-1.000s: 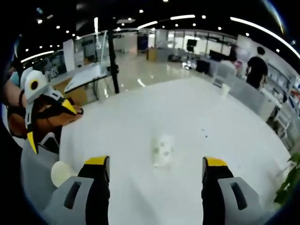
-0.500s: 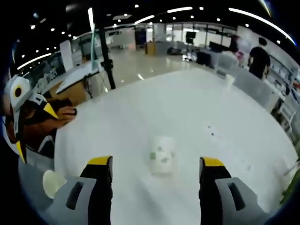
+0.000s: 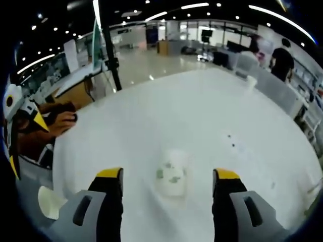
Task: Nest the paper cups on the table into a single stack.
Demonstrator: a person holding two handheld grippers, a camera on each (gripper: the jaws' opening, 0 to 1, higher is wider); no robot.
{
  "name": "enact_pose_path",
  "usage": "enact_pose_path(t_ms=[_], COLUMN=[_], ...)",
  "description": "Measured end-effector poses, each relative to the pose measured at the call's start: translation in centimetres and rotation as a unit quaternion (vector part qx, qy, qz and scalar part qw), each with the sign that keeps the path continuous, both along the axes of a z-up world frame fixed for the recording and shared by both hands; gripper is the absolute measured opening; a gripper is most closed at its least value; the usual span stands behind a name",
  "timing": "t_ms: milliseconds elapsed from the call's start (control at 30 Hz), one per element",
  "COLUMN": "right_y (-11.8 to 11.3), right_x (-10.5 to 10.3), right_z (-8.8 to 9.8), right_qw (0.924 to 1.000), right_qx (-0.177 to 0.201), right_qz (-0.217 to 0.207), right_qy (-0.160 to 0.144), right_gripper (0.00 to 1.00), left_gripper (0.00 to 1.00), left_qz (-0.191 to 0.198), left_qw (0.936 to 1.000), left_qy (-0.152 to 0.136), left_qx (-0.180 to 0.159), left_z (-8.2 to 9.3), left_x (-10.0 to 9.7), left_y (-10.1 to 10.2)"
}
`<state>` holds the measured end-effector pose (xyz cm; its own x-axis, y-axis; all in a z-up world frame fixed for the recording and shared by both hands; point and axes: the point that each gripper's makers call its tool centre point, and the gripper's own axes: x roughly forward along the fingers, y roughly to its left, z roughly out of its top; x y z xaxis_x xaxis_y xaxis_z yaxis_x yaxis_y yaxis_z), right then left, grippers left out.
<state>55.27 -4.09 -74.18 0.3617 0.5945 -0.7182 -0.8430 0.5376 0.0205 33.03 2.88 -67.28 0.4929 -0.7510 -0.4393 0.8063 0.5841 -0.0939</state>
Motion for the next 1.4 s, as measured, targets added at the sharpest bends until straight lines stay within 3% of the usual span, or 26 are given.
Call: enact_pose_path(t_ms=[267, 500, 1400], right_y=[1.6, 2.5, 3.2], right_x=[1.5, 1.9, 3.3], right_z=[-1.2, -3.0, -6.5], right_qw=[0.9999, 0.9997, 0.9979], right_qx=[0.005, -0.012, -0.04], right_qz=[-0.009, -0.006, -0.008], right_qy=[0.013, 0.023, 0.05], right_gripper=[0.65, 0.63, 0.56], left_gripper=[0.84, 0.83, 0.82], left_qz=[0.002, 0.005, 0.003], left_qw=[1.0, 1.0, 0.9999], left_qy=[-0.001, 0.003, 0.01], left_qx=[0.0, -0.004, -0.003], left_z=[-0.1, -0.5, -1.2], left_x=[0.0, 0.0, -0.2], left_y=[0.2, 0.3, 0.4])
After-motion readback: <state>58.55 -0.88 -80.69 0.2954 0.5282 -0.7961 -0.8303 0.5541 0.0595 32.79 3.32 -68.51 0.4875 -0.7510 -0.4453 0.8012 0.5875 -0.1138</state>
